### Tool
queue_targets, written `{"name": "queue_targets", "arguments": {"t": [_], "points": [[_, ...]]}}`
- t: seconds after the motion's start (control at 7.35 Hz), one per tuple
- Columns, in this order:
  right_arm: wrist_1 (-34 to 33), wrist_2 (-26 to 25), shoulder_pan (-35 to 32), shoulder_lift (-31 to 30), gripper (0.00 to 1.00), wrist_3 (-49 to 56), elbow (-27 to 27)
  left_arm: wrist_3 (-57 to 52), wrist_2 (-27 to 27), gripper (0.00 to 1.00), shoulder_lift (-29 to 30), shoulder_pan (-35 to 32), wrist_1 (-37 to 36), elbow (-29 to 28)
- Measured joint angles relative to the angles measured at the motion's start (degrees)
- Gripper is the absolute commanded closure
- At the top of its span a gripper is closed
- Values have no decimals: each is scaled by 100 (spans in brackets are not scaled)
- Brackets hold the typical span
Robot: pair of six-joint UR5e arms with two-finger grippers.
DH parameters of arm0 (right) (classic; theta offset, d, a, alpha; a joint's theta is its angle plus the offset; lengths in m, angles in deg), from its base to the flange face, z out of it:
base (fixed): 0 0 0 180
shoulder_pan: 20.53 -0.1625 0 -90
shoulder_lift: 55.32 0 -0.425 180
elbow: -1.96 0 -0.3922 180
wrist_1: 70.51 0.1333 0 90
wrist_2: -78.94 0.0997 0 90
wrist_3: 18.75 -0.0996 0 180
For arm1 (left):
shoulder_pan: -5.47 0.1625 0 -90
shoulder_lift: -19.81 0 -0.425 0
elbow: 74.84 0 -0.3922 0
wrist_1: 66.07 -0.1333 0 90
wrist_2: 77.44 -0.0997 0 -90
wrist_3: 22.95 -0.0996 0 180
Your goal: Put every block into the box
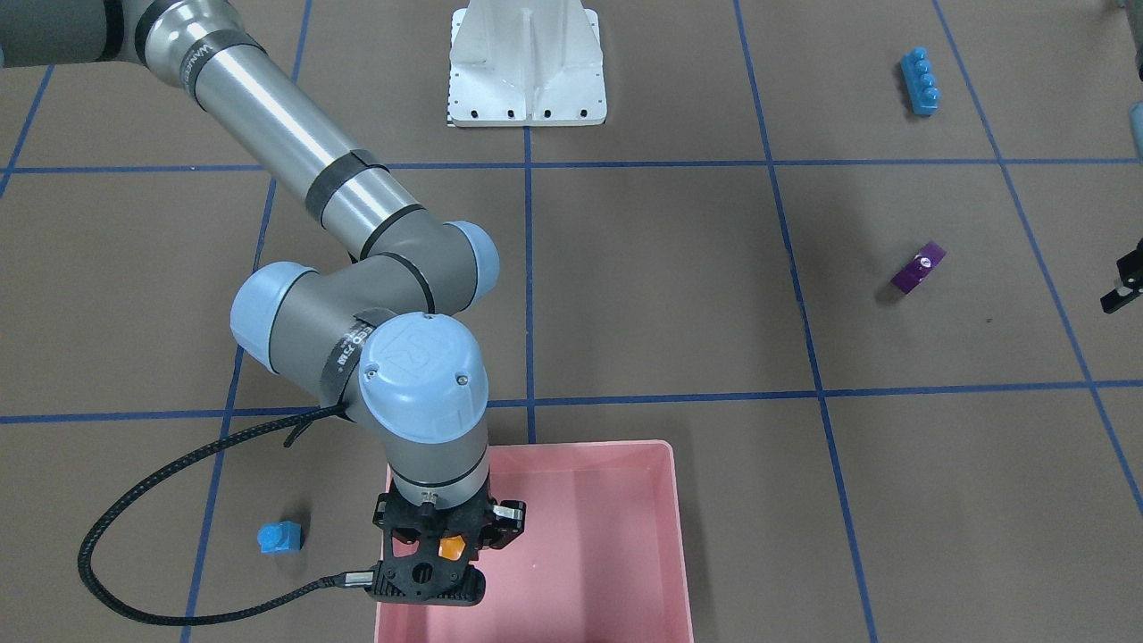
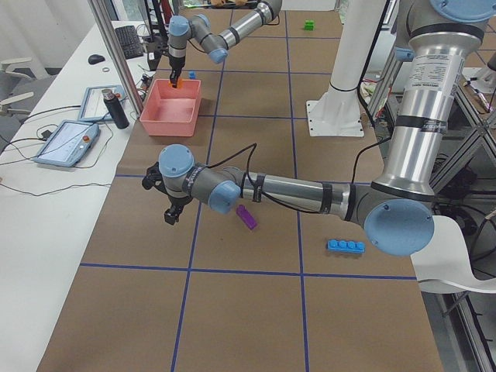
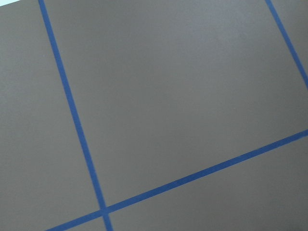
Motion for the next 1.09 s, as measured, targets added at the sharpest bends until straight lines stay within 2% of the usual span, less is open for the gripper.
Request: {"name": "queue_targets", "arguments": {"t": [0.41,0.68,1.09], "points": [[-28,116,-17,-13,0,-98,-178,405,-40,0,-206,781,54,592],[-489,461,-231,-114,0,88,-618,463,-274,0,-694,1331,114,1171],[-1020,897,-550,-621,0,622,-1474,312,-1306,0,-1276,2295,453,1417]]}}
